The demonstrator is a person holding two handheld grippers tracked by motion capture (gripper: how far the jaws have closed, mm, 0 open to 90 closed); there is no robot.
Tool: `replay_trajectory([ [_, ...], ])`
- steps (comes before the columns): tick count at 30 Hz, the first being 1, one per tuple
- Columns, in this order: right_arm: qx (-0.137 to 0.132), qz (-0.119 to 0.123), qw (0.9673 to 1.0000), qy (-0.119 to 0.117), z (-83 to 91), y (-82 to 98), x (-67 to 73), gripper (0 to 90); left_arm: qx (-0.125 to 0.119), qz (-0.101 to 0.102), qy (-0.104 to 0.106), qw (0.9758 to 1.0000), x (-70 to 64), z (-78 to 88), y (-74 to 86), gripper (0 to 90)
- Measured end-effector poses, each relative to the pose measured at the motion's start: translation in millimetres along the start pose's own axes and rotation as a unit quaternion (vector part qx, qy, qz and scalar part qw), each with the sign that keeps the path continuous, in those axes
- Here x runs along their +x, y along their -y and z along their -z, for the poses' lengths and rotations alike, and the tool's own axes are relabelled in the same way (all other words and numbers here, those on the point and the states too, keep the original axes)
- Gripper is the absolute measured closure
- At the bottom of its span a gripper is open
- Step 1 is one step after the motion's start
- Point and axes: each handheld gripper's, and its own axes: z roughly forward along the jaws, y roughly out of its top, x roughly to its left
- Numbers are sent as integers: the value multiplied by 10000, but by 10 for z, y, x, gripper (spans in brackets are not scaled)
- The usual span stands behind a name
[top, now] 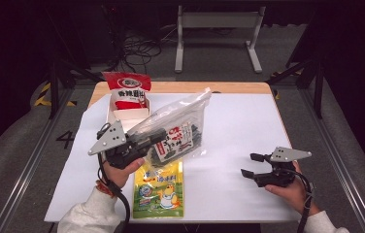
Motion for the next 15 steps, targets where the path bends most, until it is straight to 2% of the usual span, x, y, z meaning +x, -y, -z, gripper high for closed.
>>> replay_trajectory([
  [6,71,35,9999,-61,-50,-5,18,256,-27,-64,-163,9998,84,105,-25,850],
  [9,94,72,9999,-10,-58,-1,26,243,-30,-102,-239,9997,122,170,-50,849],
  [14,106,95,9999,-11,-67,1,55,234,-1,-249,-454,9987,216,306,-127,848],
  [15,125,96,9999,-24,-72,6,58,233,31,-345,-508,9981,252,345,-159,849],
])
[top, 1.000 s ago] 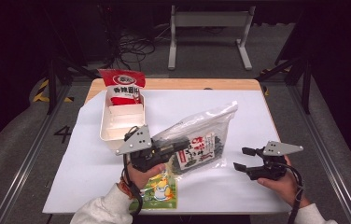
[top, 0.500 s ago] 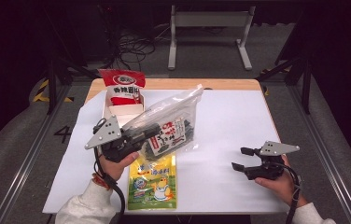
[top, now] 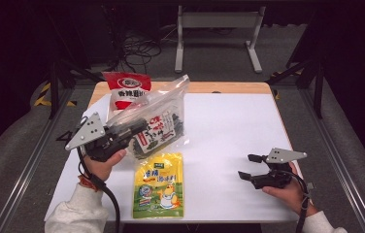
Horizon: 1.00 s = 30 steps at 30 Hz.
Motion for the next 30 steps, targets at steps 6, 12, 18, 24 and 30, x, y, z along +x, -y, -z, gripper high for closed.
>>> replay_trajectory([
  [6,59,12,10000,-7,-19,7,13,231,69,-153,-164,9997,163,93,-78,844],
  [12,84,-20,10000,-42,-42,11,29,233,87,-222,-277,9993,316,116,-120,844],
  [18,127,-19,9999,-66,-56,30,37,234,112,-329,-364,9987,544,152,-213,844],
  [24,105,-79,9999,-35,-34,48,29,233,209,-415,-425,9980,733,123,-276,843],
  [30,113,-136,9998,5,-5,77,30,233,500,-584,-463,9960,906,4,-215,841],
])
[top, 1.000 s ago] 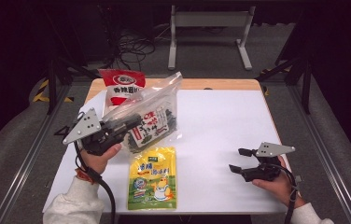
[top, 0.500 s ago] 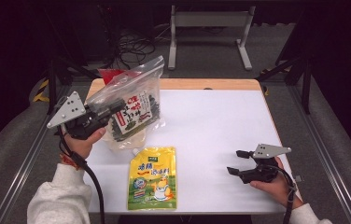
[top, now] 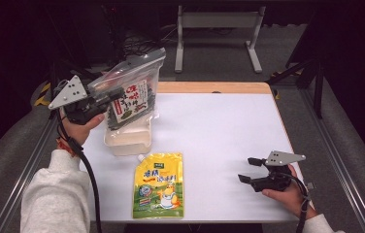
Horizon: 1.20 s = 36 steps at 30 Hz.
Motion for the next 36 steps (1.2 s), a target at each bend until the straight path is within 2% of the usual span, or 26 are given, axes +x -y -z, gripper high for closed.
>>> replay_trajectory([
  [4,3,-38,10000,21,19,19,5,234,-6,43,-131,9999,73,-23,55,841],
  [7,30,-81,9999,56,35,46,9,234,120,38,-301,9995,136,-42,106,841],
  [10,56,-101,9999,95,49,70,15,234,50,156,-250,9996,195,-62,159,839],
  [16,75,-156,9997,142,90,115,33,234,263,-1,-386,9989,253,-138,219,834],
  [21,88,-188,9996,171,108,136,37,234,446,-87,-390,9982,256,-198,299,832],
  [26,85,-217,9996,172,113,144,33,234,307,122,-351,9988,283,-178,381,832],
  [31,135,-205,9996,151,87,143,39,233,285,205,-346,9988,281,-173,431,831],
  [32,143,-194,9996,144,83,143,41,233,265,270,-366,9986,285,-173,442,831],
  [33,151,-190,9996,142,82,142,43,233,211,430,-346,9983,298,-170,465,832],
  [35,162,-182,9996,158,80,139,44,232,293,501,-423,9974,294,-187,505,830],
  [36,160,-186,9996,158,79,138,45,232,405,475,-461,9970,289,-204,529,829],
])
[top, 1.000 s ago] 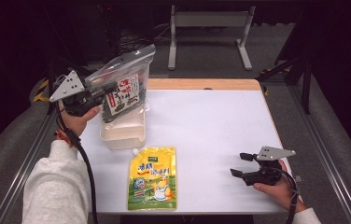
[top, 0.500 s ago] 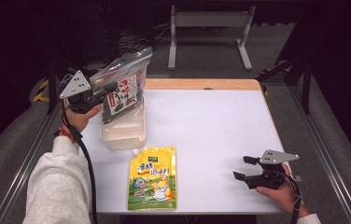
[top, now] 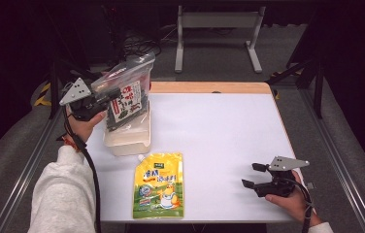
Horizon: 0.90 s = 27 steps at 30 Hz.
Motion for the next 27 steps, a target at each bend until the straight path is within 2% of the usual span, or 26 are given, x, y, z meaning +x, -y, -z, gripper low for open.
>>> replay_trajectory([
  [6,2,-2,10000,-21,-3,0,-4,232,13,45,42,10000,-34,-59,78,831],
  [11,10,17,10000,-28,-10,-5,-1,231,-82,212,85,9997,-37,-64,164,836],
  [22,-3,45,10000,-65,-23,-26,7,232,-81,288,63,9995,-47,-73,213,844],
  [26,1,67,9999,-84,-28,-34,13,232,-131,457,100,9988,-7,-69,260,845],
  [27,-6,66,9999,-91,-29,-36,12,231,-120,447,125,9989,-12,-75,258,845],
])
